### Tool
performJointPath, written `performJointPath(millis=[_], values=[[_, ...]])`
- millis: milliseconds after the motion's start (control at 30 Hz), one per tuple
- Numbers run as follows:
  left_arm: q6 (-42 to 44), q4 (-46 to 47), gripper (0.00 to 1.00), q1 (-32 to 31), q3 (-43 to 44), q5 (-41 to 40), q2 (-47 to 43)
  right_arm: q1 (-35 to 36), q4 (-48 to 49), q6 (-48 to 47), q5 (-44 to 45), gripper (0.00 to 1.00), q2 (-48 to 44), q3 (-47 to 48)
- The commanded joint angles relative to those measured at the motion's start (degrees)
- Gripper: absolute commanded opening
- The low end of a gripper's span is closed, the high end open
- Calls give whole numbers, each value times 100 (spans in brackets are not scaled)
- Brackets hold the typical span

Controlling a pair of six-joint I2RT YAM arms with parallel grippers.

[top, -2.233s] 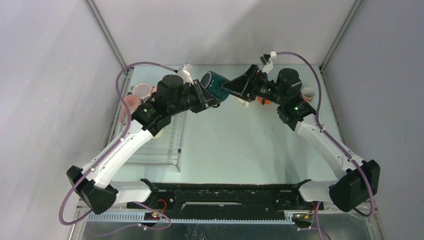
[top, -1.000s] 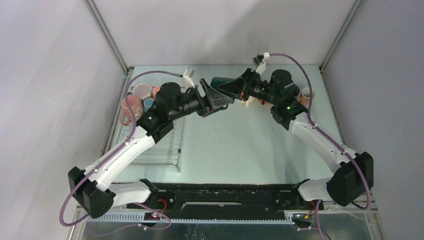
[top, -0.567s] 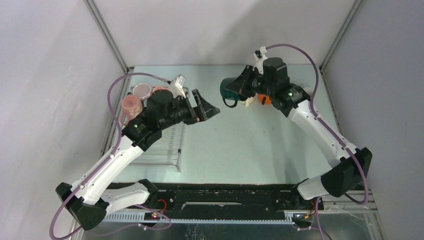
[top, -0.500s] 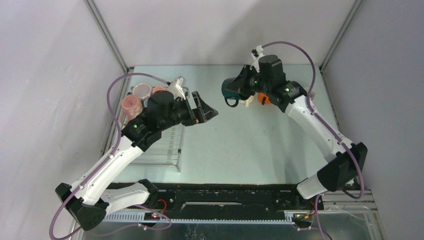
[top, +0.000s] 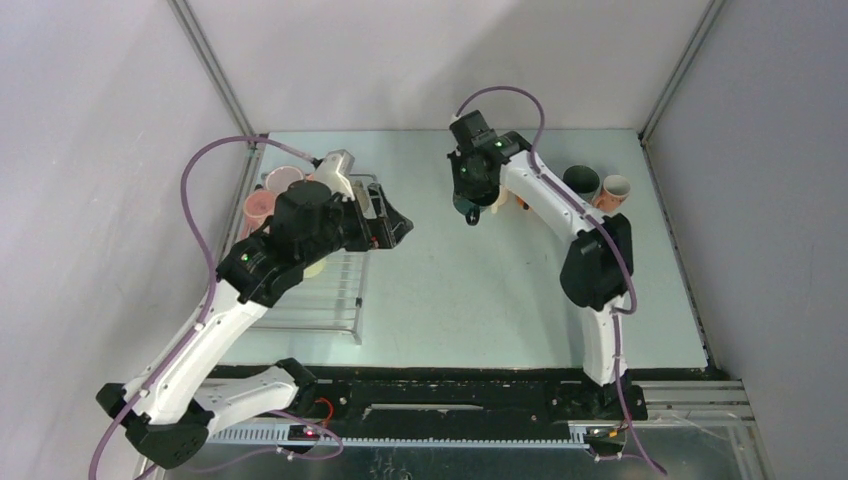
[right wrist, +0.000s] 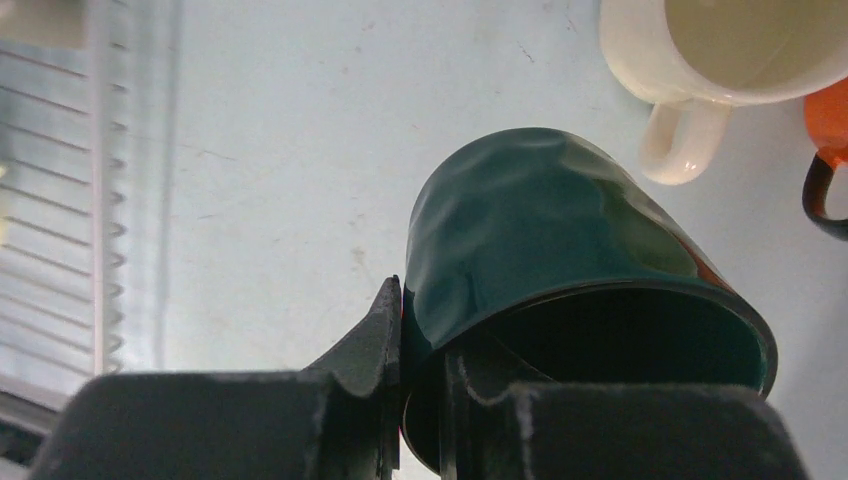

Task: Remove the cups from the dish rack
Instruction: Place the cup at the center of the board.

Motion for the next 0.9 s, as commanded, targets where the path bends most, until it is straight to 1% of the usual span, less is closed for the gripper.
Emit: performJointPath(millis=[0,100,333,867], values=[[290,-242,100,28,356,-321,-217,87,-345,-611,378,0,363,804],[293,-337,100,39,375,-417,-288,97,-500,-746,411,0,768,1127],[286,-462,100,71,376,-529,-400,121,-634,-905,370,0,1418,1421],[188,-499,100,80,127,-710,-471,184,-601,-1037,425,0,2010,1447]])
